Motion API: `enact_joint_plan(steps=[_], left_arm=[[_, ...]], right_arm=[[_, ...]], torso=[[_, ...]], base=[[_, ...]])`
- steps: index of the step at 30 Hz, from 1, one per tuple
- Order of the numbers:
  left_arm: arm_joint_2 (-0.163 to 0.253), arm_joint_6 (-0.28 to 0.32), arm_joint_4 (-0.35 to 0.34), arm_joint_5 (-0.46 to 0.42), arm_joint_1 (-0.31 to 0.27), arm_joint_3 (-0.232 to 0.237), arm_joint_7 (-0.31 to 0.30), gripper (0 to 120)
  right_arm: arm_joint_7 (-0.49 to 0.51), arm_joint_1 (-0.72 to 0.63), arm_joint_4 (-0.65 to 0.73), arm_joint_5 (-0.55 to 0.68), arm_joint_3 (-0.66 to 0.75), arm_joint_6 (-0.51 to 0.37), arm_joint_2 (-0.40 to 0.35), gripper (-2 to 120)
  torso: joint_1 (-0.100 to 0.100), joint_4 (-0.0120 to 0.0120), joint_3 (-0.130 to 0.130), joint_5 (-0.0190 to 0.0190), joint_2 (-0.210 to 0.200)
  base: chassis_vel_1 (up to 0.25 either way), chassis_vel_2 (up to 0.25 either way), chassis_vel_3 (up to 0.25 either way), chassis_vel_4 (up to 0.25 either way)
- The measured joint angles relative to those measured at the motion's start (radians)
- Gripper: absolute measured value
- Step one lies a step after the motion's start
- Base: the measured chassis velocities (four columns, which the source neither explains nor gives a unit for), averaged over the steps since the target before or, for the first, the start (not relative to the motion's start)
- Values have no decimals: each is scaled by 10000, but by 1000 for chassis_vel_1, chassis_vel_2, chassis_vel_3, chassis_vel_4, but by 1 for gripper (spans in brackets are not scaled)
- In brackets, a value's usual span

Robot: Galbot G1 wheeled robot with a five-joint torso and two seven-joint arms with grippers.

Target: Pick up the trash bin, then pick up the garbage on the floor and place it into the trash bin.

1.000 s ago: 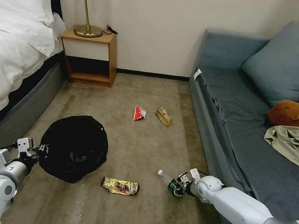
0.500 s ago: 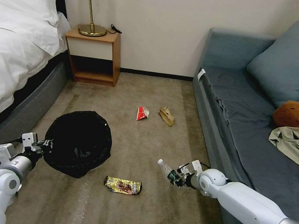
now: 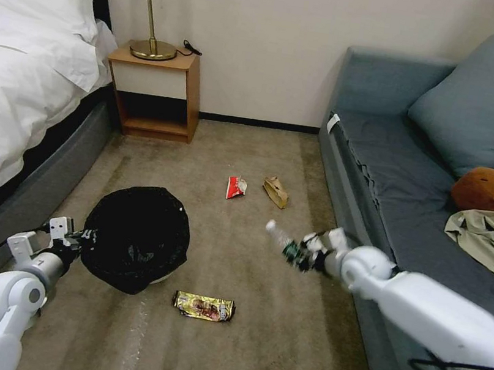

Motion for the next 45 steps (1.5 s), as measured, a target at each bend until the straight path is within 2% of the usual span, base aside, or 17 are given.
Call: enact_joint_plan(steps=[6, 13, 14, 20, 22, 23, 25, 26, 28, 29, 31, 37, 45], left_arm=[[91, 156, 92, -252, -226, 373, -79, 4], [198, 228, 42, -438, -277, 528, -65, 4], [221, 245, 2, -491, -277, 573, -49, 4], [225, 302, -105, -624, -233, 754, 39, 4], [179, 321, -209, -649, -158, 892, 73, 4], [179, 321, -209, -649, -158, 892, 73, 4], [122, 359, -394, -695, -57, 914, 74, 4], [122, 359, -394, -695, -57, 914, 74, 4], [37, 412, -597, -791, 56, 826, 25, 4], [37, 412, -597, -791, 56, 826, 25, 4], [-27, 465, -774, -866, 115, 765, -41, 4], [-167, 594, -1116, -928, 217, 753, -101, 4], [-311, 752, -1609, -1038, 482, 761, -117, 4]], right_arm=[[744, 627, 2168, 1106, 640, -112, -668, 25], [1329, 1276, 3735, 1992, 747, -171, -804, 25], [1514, 1647, 4261, 2306, 564, -173, -732, 25], [2111, 2891, 5339, 3206, -186, -164, -178, 25], [2420, 3983, 5722, 3719, -1022, -31, 492, 25], [2420, 3983, 5722, 3719, -1022, -31, 492, 25], [2679, 4563, 5763, 4069, -1585, 42, 1185, 25], [2679, 4563, 5763, 4069, -1585, 42, 1185, 25], [2821, 4963, 5577, 4231, -2142, 128, 1999, 25], [2821, 4963, 5577, 4231, -2142, 128, 1999, 25], [2854, 5121, 5272, 4244, -2512, 232, 2600, 25], [2830, 5065, 4730, 4033, -2982, 345, 3185, 25], [2386, 4513, 4050, 3208, -3368, 504, 3421, 25]], torso=[[0, 1, -1, -2, 1], [0, 1, -1, -1, 2], [-1, 0, -1, 1, 2], [0, 1, 0, 2, 1], [-1, 1, -1, -8, 2], [-1, 1, -1, -8, 2], [-1, 1, -1, -2, 2], [-1, 1, -1, -2, 2], [0, 4, -1, -3, 2], [0, 4, -1, -3, 2], [0, 5, -1, -3, 2], [0, 2, -1, -1, 2], [0, 1, 0, 1, 1]], base=[[0, 0, 0, 0], [0, 0, 0, 0], [0, 0, 0, 0], [0, 0, 0, 0], [0, 0, 0, 0], [0, 0, 0, 0], [0, 0, 0, 0], [0, 0, 0, 0], [0, 0, 0, 0], [0, 0, 0, 0], [0, 0, 0, 0], [0, 0, 0, 0], [0, 0, 0, 0]])
